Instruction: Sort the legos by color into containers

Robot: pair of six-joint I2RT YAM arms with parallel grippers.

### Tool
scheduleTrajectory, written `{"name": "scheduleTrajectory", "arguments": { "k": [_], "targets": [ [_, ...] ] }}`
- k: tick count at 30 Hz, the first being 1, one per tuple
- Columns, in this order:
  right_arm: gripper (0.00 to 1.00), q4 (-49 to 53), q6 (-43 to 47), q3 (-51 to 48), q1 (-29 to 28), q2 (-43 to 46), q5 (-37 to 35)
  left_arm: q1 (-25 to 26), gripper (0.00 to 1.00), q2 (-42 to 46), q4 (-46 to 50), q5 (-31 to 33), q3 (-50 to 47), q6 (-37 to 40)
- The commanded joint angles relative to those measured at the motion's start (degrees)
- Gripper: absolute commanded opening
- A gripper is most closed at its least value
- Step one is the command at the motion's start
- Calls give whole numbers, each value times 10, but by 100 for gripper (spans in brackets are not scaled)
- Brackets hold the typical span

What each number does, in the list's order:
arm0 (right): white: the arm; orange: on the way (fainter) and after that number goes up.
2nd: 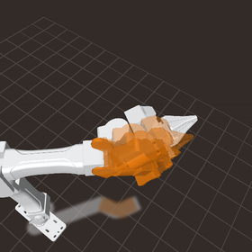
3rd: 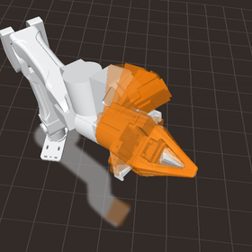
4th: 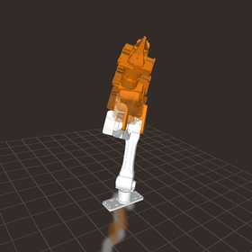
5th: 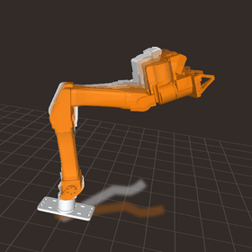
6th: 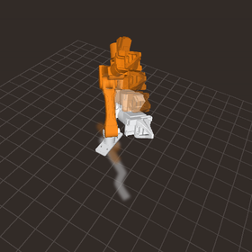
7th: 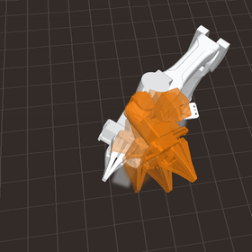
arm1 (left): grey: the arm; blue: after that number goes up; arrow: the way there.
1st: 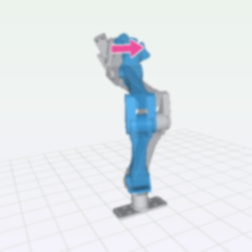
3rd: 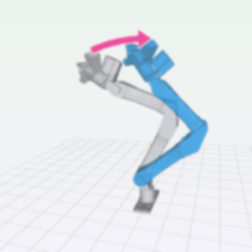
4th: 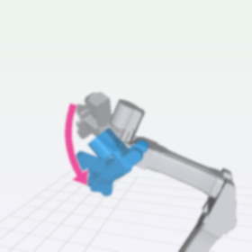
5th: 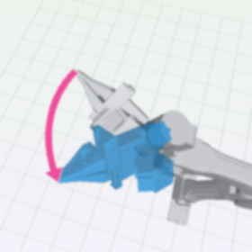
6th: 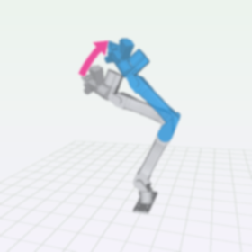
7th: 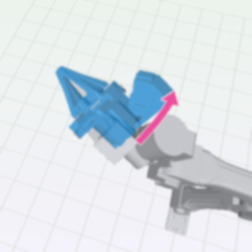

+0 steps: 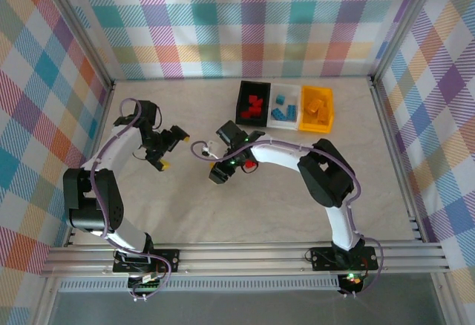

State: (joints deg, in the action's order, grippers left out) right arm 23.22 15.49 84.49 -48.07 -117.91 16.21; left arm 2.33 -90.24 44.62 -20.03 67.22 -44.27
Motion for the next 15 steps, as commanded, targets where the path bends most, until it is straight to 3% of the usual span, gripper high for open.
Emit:
{"name": "scheduleTrajectory", "arguments": {
  "k": [1,15],
  "targets": [
    [58,25,-5,8,1,-30,-36,-7,100,14,3,-6,0,3],
    [60,-9,-1,-50,1,92,-66,-8,100,-4,-18,-8,1,0]
  ]
}}
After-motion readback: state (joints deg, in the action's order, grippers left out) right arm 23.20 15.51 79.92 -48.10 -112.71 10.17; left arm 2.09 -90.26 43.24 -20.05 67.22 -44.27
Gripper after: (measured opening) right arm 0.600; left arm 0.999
